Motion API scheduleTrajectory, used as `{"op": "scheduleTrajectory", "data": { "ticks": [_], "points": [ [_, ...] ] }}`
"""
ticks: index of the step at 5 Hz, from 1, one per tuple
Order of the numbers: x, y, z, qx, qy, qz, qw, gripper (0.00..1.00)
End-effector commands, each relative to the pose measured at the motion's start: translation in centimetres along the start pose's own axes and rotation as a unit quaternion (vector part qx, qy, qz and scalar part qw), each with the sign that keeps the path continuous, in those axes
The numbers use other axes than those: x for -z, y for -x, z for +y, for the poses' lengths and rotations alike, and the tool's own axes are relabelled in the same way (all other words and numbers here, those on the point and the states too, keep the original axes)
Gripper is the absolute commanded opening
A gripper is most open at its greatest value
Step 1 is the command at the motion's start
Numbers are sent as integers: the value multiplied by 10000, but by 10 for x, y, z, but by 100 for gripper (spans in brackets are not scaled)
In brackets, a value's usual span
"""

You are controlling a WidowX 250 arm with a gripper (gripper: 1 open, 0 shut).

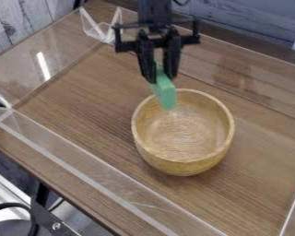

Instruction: Put the green block in the brown bowl

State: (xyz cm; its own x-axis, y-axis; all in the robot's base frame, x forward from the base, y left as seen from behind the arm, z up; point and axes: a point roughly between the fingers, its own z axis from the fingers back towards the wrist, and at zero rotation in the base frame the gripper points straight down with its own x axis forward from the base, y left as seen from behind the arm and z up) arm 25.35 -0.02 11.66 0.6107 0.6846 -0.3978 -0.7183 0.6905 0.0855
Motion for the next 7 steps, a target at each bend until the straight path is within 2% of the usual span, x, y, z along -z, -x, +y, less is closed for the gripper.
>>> {"op": "scheduleTrajectory", "data": {
  "ticks": [1,2,3,4,6,7],
  "points": [
    [-4,14,3,241,210,-339,9989,0],
    [7,17,-3,501,139,-359,9980,0],
    [18,20,-12,758,82,-386,9963,100],
    [25,19,-18,890,29,-279,9956,0],
    [41,8,-21,1040,-27,-24,9946,0],
    [47,7,-27,826,-68,-59,9965,0]
  ]
}}
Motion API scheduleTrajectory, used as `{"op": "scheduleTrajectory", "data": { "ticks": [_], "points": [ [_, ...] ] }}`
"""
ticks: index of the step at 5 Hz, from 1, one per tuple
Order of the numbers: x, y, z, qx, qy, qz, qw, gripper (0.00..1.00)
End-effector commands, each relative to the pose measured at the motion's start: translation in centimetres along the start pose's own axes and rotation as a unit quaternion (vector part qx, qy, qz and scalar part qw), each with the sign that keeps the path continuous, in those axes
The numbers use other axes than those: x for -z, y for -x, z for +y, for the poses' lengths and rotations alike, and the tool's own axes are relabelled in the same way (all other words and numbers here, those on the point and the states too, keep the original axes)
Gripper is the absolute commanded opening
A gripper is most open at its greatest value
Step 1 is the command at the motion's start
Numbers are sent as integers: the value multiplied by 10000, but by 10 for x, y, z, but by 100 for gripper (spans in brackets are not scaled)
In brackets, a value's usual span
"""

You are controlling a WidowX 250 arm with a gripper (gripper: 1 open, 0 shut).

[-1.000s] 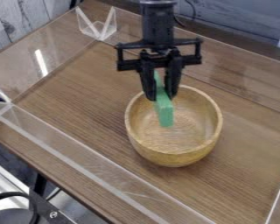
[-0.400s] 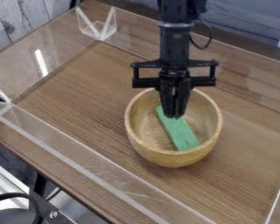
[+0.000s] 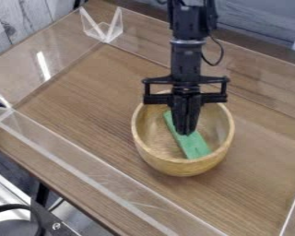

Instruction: Put the green block in the brown bowl

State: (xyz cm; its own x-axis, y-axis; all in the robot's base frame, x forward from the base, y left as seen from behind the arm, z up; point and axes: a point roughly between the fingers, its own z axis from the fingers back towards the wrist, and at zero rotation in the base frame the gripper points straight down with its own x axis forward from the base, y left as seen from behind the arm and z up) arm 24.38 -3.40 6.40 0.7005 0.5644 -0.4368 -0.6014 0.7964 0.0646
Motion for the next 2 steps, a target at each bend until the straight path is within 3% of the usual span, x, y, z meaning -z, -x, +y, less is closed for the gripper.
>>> {"op": "scheduleTrajectory", "data": {
  "ticks": [1,2],
  "points": [
    [-9,-2,-10,-107,99,-246,9996,0],
    [2,-1,-5,-193,7,-271,9994,0]
  ]
}}
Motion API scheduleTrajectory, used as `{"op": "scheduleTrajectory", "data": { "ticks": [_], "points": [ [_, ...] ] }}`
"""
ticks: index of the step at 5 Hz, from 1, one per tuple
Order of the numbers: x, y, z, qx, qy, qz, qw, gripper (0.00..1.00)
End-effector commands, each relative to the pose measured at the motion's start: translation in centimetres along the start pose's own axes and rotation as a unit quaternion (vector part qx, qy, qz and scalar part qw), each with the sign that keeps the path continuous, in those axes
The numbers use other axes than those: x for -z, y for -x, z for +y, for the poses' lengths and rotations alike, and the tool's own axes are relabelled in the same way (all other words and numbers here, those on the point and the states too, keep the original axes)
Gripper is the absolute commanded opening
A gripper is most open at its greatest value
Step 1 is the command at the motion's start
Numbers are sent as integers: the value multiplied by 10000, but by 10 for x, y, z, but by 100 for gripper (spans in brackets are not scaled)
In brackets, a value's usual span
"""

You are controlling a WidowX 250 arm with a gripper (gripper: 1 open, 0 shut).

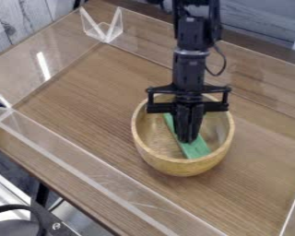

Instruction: Put the green block in the brown bowl

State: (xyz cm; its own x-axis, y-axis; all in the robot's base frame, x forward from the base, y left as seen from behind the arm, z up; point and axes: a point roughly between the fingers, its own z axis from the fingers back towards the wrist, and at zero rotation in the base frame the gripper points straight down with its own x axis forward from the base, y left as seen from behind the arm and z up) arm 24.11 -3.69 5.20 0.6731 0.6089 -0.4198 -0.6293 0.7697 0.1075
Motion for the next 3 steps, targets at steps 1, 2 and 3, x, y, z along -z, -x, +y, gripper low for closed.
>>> {"op": "scheduleTrajectory", "data": {
  "ticks": [1,2,3],
  "points": [
    [-1,0,3,-18,59,-233,9997,0],
    [13,-5,-2,278,25,-328,9991,0],
    [22,-9,-10,548,-49,-441,9975,100]
  ]
}}
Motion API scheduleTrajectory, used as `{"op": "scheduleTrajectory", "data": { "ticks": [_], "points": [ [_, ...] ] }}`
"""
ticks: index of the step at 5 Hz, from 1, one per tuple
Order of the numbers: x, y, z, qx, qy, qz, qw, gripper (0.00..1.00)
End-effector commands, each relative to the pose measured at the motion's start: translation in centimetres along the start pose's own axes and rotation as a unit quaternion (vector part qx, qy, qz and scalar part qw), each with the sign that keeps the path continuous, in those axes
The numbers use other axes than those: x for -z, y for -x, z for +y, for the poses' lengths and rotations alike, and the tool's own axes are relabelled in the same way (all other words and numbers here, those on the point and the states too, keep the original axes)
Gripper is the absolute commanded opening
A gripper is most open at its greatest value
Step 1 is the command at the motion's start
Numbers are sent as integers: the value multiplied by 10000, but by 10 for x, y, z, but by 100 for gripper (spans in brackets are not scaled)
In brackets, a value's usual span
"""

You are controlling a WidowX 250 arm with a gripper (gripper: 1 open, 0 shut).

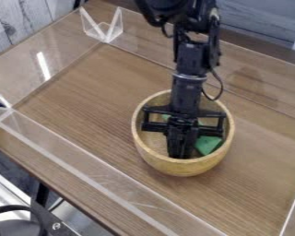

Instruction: Put the green block in the brown bowl

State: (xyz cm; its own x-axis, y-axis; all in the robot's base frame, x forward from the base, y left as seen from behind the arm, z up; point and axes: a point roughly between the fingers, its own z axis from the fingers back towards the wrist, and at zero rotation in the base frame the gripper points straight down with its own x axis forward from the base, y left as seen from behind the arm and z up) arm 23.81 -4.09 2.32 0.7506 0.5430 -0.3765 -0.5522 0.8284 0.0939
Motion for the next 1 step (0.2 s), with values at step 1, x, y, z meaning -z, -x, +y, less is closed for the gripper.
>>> {"op": "scheduleTrajectory", "data": {
  "ticks": [1],
  "points": [
    [-13,-1,-6,30,25,-424,9991,100]
  ]
}}
